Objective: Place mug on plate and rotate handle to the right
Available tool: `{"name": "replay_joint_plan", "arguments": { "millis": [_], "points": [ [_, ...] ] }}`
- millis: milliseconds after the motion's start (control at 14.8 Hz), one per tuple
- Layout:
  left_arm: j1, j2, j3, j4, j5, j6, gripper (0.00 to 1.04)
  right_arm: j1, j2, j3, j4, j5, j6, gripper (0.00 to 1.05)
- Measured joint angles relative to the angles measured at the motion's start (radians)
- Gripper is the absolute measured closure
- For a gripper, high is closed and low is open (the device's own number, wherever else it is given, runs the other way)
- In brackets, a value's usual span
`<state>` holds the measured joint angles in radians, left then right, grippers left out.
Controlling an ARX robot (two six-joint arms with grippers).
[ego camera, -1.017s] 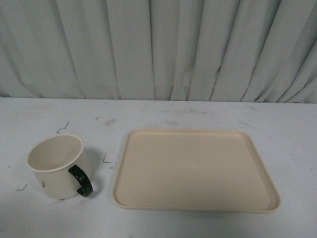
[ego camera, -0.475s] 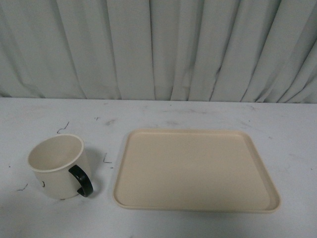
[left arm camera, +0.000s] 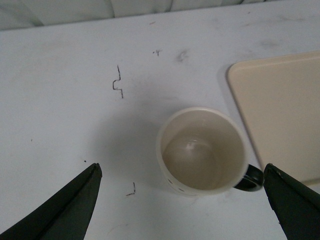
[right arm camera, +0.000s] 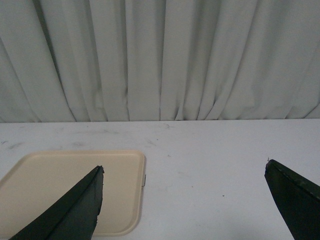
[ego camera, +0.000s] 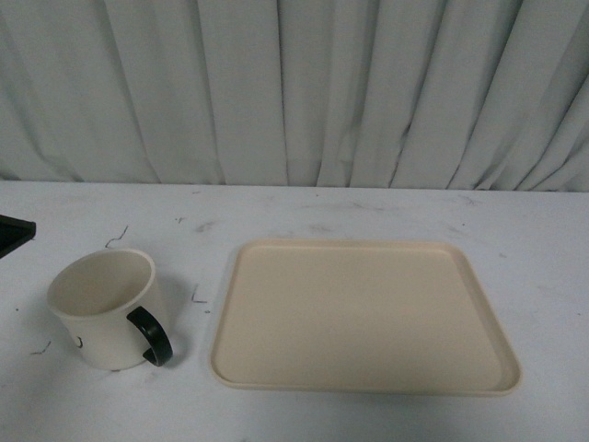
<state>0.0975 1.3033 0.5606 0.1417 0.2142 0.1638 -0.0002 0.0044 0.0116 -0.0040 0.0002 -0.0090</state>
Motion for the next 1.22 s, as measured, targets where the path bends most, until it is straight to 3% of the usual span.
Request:
{"name": "replay_joint_plan", "arguments": {
  "millis": [475, 746, 1220],
  "points": [
    [0.008, 0.418, 0.241, -0.031, -0.068, -0.034, 0.07, 0.0, 0.0, 0.0, 0.0, 0.0, 0.0, 0.06],
    [0.012, 0.576, 0.287, 0.047, -0.117, -0.058, 0.07, 0.0, 0.0, 0.0, 0.0, 0.0, 0.0, 0.06],
    [-0.004, 0.631, 0.327, 0.044, -0.086, -0.081, 0.83, 0.0, 0.0, 0.0, 0.0, 0.0, 0.0, 0.06]
  ]
}}
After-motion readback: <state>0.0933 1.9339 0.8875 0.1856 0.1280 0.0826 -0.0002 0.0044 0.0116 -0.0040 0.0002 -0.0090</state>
